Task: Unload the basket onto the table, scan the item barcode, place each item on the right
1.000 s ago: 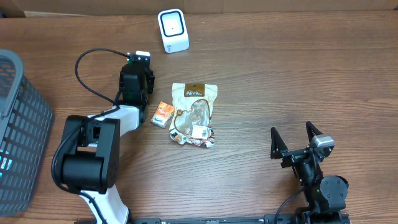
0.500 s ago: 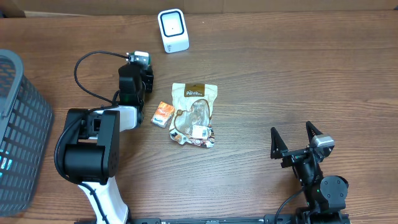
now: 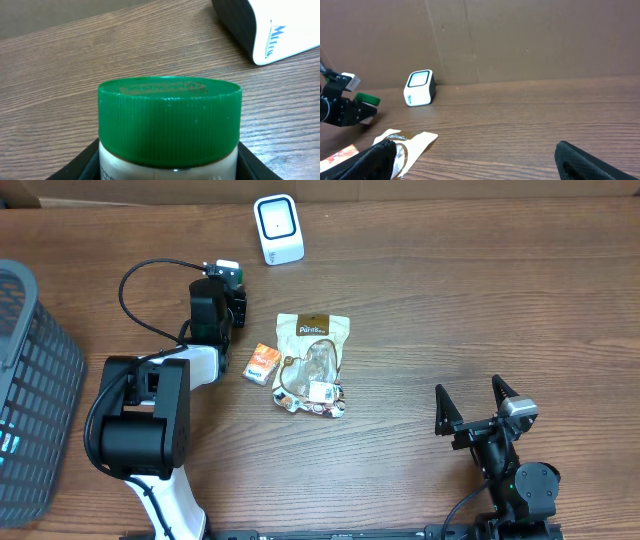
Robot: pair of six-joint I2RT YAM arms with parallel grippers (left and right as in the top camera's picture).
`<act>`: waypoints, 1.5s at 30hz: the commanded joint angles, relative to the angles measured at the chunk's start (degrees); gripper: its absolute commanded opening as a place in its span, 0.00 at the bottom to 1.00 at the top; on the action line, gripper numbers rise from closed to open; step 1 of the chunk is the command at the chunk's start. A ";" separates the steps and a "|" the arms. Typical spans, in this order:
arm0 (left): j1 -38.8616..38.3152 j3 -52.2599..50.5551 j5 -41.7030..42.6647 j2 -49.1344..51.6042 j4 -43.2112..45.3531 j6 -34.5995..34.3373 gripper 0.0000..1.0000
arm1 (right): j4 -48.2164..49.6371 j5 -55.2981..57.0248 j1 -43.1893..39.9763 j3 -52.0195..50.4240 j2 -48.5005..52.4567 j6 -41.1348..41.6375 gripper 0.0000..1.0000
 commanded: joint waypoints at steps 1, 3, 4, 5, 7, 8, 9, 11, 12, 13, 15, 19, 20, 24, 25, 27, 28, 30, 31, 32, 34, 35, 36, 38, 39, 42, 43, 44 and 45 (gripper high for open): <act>0.37 -1.95 1.36 1.75 -2.08 -1.22 0.24 | 0.35 0.20 0.33 -0.61 -0.68 0.37 1.00; 0.42 -1.95 1.36 1.75 -1.62 -1.22 0.26 | 0.35 0.20 0.33 -0.61 -0.68 0.37 1.00; 0.39 -1.95 1.36 1.75 -1.53 -1.22 0.27 | 0.35 0.22 0.33 -0.61 -0.68 0.37 1.00; 0.39 -1.95 1.38 1.75 -1.49 -1.22 0.27 | 0.35 0.20 0.33 -0.61 -0.68 0.37 1.00; 0.42 -1.95 1.38 1.75 -1.49 -1.22 0.29 | 0.35 0.20 0.33 -0.61 -0.68 0.37 1.00; 0.42 -1.95 1.36 1.75 -1.49 -1.22 0.30 | 0.35 0.20 0.33 -0.61 -0.68 0.37 1.00; 0.39 -1.95 1.38 1.75 -1.46 -1.22 0.31 | 0.35 0.20 0.33 -0.61 -0.68 0.37 1.00; 0.39 -1.95 1.38 1.75 -1.42 -1.25 0.32 | 0.35 0.20 0.33 -0.61 -0.68 0.37 1.00; 0.39 -1.95 1.40 1.75 -1.40 -1.25 0.32 | 0.35 0.20 0.33 -0.61 -0.68 0.37 1.00; 0.39 -1.95 1.38 1.75 -1.29 -1.22 0.33 | 0.35 0.20 0.33 -0.61 -0.68 0.37 1.00; 0.39 -1.95 1.38 1.75 -0.94 -1.22 0.36 | 0.35 0.20 0.33 -0.61 -0.68 0.37 1.00; 0.35 -1.95 1.40 1.75 -0.50 -1.20 0.38 | 0.35 0.20 0.33 -0.61 -0.68 0.37 1.00; 0.35 -1.95 1.42 1.75 -0.44 -1.20 0.38 | 0.35 0.20 0.33 -0.61 -0.68 0.37 1.00; 0.28 -1.95 1.86 1.75 -0.33 -1.18 0.27 | 0.35 0.20 0.33 -0.61 -0.68 0.37 1.00; 0.28 -1.95 2.23 1.75 -0.35 -1.20 0.22 | 0.35 0.20 0.33 -0.61 -0.68 0.37 1.00; 0.28 -1.95 3.30 1.68 -0.35 -1.22 0.20 | 0.35 0.20 0.33 -0.61 -0.68 0.37 1.00; 0.28 -1.95 3.80 1.49 -0.37 -1.22 0.20 | 0.35 0.20 0.33 -0.61 -0.68 0.37 1.00; 0.26 -1.95 4.94 0.81 -0.90 -1.25 0.21 | 0.35 0.20 0.33 -0.61 -0.68 0.37 1.00; 0.24 -1.95 5.27 0.26 -1.29 -1.25 0.21 | 0.35 0.20 0.33 -0.61 -0.68 0.37 1.00; 0.17 -1.95 5.60 -0.33 -1.70 -1.22 0.22 | 0.35 0.20 0.33 -0.61 -0.68 0.37 1.00; 0.13 -1.95 6.62 -1.92 -2.75 -1.22 0.24 | 0.35 0.20 0.33 -0.61 -0.68 0.37 1.00; 0.13 -1.95 7.43 -2.67 -3.30 -1.20 0.25 | 0.35 0.20 0.33 -0.61 -0.68 0.37 1.00; 0.13 -1.95 8.70 -3.56 -4.02 -1.18 0.26 | 0.35 0.20 0.33 -0.61 -0.68 0.37 1.00; 0.11 -1.95 12.39 -5.31 -5.38 0.22 0.26 | 0.35 0.20 0.33 -0.61 -0.68 0.37 1.00; 0.07 -1.95 15.28 -6.27 -6.10 1.64 0.26 | 0.35 0.20 0.33 -0.61 -0.68 0.37 1.00; 0.02 -1.95 25.94 -9.07 -8.63 6.95 0.28 | 0.35 0.20 0.33 -0.61 -0.68 0.37 1.00; 0.02 -1.95 29.57 -9.88 -9.62 9.22 0.28 | 0.35 0.20 0.33 -0.61 -0.68 0.37 1.00; 0.02 -1.95 33.05 -10.64 -10.73 11.52 0.28 | 0.35 0.20 0.33 -0.61 -0.68 0.37 1.00; 0.02 -1.95 36.87 -11.45 -11.98 13.86 0.28 | 0.35 0.20 0.33 -0.61 -0.68 0.37 1.00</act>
